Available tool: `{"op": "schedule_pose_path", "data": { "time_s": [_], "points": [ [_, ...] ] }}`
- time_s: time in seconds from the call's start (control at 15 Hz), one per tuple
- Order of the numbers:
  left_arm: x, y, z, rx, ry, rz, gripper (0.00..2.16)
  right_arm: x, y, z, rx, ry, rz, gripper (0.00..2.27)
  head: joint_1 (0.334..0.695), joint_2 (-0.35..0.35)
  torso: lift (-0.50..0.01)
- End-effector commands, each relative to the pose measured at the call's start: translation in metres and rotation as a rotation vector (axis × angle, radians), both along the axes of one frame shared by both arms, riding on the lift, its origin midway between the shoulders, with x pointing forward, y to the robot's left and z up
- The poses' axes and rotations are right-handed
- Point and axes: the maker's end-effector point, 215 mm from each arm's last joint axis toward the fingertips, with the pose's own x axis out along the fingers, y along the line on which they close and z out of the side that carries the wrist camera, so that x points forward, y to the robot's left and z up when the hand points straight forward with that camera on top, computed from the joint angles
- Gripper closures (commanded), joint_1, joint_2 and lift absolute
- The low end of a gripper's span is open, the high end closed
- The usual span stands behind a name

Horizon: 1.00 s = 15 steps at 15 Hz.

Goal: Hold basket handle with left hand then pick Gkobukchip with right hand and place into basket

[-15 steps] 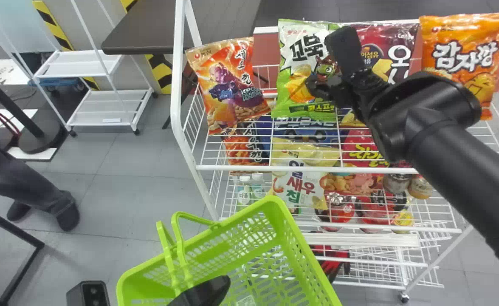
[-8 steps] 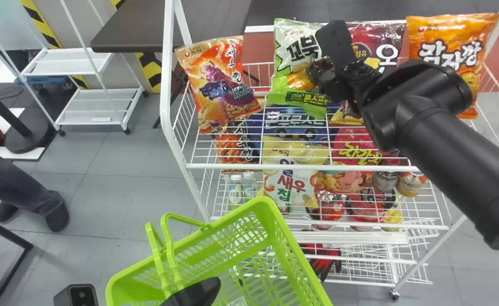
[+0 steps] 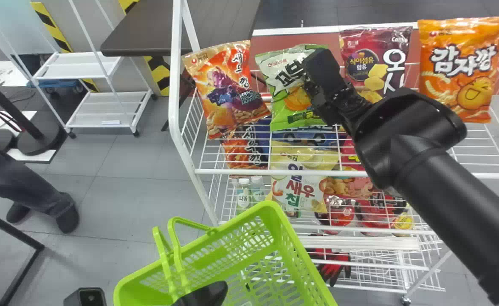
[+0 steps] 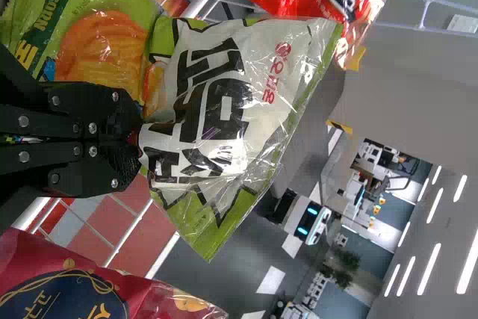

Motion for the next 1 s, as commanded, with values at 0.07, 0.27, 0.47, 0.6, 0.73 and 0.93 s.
{"op": "schedule_pose_path", "data": {
  "time_s": [0.07, 0.27, 0.47, 0.6, 0.73, 0.93],
  "points": [
    [0.0, 0.001, -0.001, -0.001, 0.0, 0.003, 2.15, -0.02, 0.013, 0.018, -0.006, -0.037, 0.005, 2.25, 0.695, 0.2, 0.0],
    [0.0, 0.001, -0.001, 0.0, 0.0, 0.005, 2.15, -0.043, 0.014, 0.032, 0.003, 0.001, -0.029, 2.25, 0.695, 0.216, 0.0],
    [0.003, 0.002, -0.003, 0.007, -0.005, 0.014, 2.15, -0.082, 0.001, 0.031, 0.015, 0.126, -0.087, 2.25, 0.695, 0.226, 0.0],
    [0.005, 0.001, -0.004, 0.01, -0.006, 0.014, 2.15, -0.116, 0.0, 0.025, 0.05, 0.239, -0.089, 2.25, 0.695, 0.225, 0.0],
    [0.007, 0.001, -0.004, 0.013, -0.008, 0.014, 2.15, -0.137, -0.01, 0.024, 0.11, 0.328, -0.101, 2.25, 0.695, 0.228, 0.0],
    [0.007, 0.001, -0.006, 0.012, -0.003, 0.016, 2.15, -0.168, -0.044, 0.015, 0.223, 0.495, -0.129, 2.25, 0.695, 0.22, 0.0]
  ]
}}
